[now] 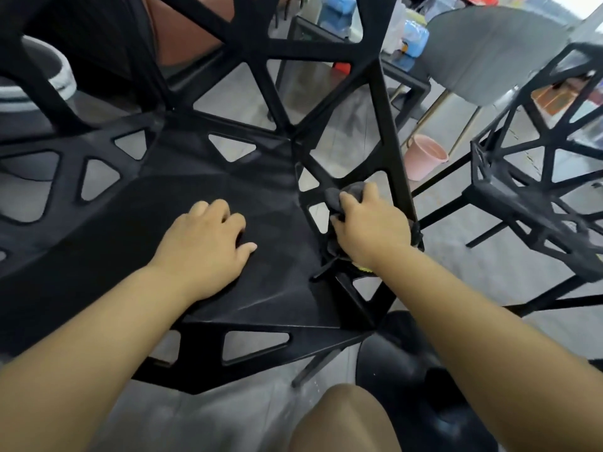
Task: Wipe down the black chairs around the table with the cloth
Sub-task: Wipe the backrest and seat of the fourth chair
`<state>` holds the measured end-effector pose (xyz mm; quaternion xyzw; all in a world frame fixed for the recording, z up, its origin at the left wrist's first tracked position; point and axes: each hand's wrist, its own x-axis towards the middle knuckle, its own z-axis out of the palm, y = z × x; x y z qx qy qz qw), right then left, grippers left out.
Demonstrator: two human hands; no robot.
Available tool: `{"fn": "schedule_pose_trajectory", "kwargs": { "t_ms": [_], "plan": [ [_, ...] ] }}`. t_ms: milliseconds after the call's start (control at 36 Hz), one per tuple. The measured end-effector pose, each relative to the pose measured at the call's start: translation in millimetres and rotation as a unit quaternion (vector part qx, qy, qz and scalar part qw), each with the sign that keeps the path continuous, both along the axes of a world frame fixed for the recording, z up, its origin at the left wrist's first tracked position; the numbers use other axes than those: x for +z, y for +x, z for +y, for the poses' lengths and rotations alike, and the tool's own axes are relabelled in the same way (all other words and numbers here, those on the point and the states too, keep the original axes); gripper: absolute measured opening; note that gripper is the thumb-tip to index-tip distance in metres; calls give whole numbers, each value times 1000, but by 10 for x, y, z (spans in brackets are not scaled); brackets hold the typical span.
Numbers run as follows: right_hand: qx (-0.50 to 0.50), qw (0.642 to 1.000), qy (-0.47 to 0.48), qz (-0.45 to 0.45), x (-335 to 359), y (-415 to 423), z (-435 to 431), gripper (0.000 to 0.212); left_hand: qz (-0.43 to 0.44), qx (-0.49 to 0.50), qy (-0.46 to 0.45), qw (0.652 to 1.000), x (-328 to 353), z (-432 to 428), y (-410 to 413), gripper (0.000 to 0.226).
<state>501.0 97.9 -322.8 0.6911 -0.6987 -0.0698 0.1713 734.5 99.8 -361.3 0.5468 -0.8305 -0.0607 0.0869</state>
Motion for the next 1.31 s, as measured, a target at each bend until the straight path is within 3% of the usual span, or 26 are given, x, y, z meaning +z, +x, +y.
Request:
{"fn": "schedule_pose_trajectory", "kwargs": {
  "t_ms": [111,167,250,417,528,667,750,889,972,1028,1139,1306],
  "plan": [
    [61,996,52,-48,102,-36,60,41,-13,-15,97,995,-15,-45,0,58],
    [105,992,60,-43,126,-63,48,41,-35,-28,93,995,2,-78,0,55],
    [119,991,55,-29,113,-106,-39,38,-46,-14,52,997,77,-211,-21,48],
    [75,996,30,48,8,-23,-504,32,-47,-39,-124,990,-71,-354,-85,30],
    [87,993,20,81,-31,79,-884,31,-36,-46,-127,990,-116,-362,-70,26],
    [35,998,22,38,-118,304,-1379,31,-30,-47,-105,993,-167,-401,-70,15],
    [27,999,27,-4,-158,399,-1476,33,-15,-8,-88,996,-212,-411,-50,28],
    [82,992,85,-49,-85,314,-1096,40,21,26,-42,999,-188,-440,-60,34],
    [144,980,113,-71,-85,241,-711,44,39,35,-61,997,-219,-487,-66,16],
    [189,973,109,-81,-108,235,-642,45,40,37,-72,996,-263,-542,-74,8],
    [208,971,77,-85,-225,340,-913,46,67,33,-59,995,-260,-564,-102,21],
    [133,988,13,-80,-384,682,-1402,40,66,30,-65,995,-254,-566,-88,23]
  ]
}}
